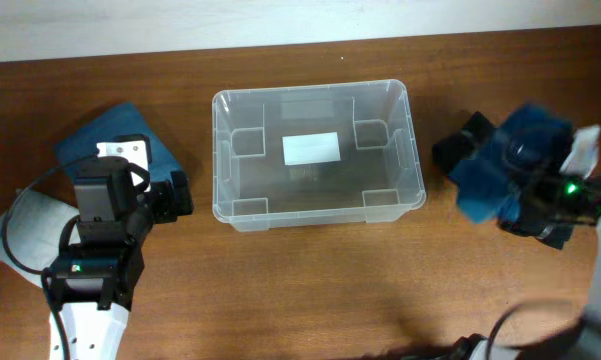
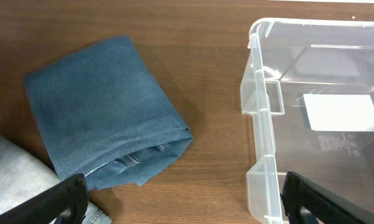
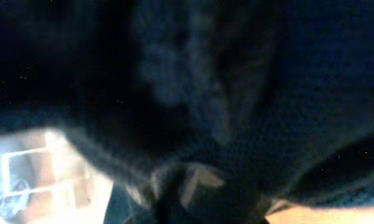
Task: Pack container
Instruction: 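Carry the blue socks into the bin's left side and release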
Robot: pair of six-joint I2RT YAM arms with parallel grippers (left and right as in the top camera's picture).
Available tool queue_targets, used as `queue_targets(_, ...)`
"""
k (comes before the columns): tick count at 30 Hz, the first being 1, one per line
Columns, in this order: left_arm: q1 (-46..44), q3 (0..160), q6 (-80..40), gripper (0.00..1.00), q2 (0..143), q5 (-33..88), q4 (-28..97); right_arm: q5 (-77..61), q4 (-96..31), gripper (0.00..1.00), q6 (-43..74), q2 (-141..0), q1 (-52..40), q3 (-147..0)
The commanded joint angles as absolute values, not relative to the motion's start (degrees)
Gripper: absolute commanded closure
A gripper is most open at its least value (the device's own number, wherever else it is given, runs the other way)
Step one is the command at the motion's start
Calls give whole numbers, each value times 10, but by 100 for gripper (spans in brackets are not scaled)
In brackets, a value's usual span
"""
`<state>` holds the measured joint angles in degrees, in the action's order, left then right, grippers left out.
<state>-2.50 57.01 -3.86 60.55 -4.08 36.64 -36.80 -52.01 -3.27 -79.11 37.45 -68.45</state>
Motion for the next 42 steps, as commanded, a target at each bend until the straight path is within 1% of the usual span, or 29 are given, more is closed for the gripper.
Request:
queue_targets(1,-23,584,-28,0,605,-39,365,-391,-525,86,-42,-694,287,-779)
queue_targets(4,-23,584,-28,1,605,-39,365,-367,-524,85,-41,-681,185,-809)
queue_targets(7,-23,584,-28,1,605,-39,365,-366,-506,85,-40,-700,70,-812)
queue_targets(11,-23,584,-28,1,605,-39,365,-338,-455,85,4,-784,-84,-812)
queue_targets(13,-23,584,-28,0,605,-39,365,-333,-427,85,15,-836,-136,-812)
queue_targets(16,-23,584,-28,1,605,-39,365,-333,-376,86,43,-934,-200,-812)
queue_targets(21,-23,584,-28,0,605,-39,367,-338,-289,87,84,-1073,-258,-812)
queue_targets(23,-23,584,-28,0,605,-39,367,-338,-269,85,91,-1102,-269,-812)
queue_targets(24,-23,584,-28,1,605,-39,367,-338,-262,77,91,-1111,-271,-812)
queue_targets(25,-23,584,-28,1,605,-39,367,-338,-260,61,94,-1113,-272,-812)
queue_targets(27,-23,584,-28,1,605,-39,367,-339,-267,1,96,-1106,-270,-815)
queue_targets(31,-23,584,-27,1,605,-39,367,-320,-331,2,92,-1060,-256,-854)
queue_targets(35,-23,584,-27,1,605,-40,367,-208,-424,2,84,-974,-220,-929)
queue_targets(38,-23,584,-27,1,605,-39,367,-98,-471,2,105,-900,-160,-967)
queue_targets(39,-23,584,-27,1,605,-39,367,-58,-487,1,113,-863,-107,-968)
queue_targets(42,-23,584,-27,1,605,-39,367,-56,-527,2,112,-841,3,-968)
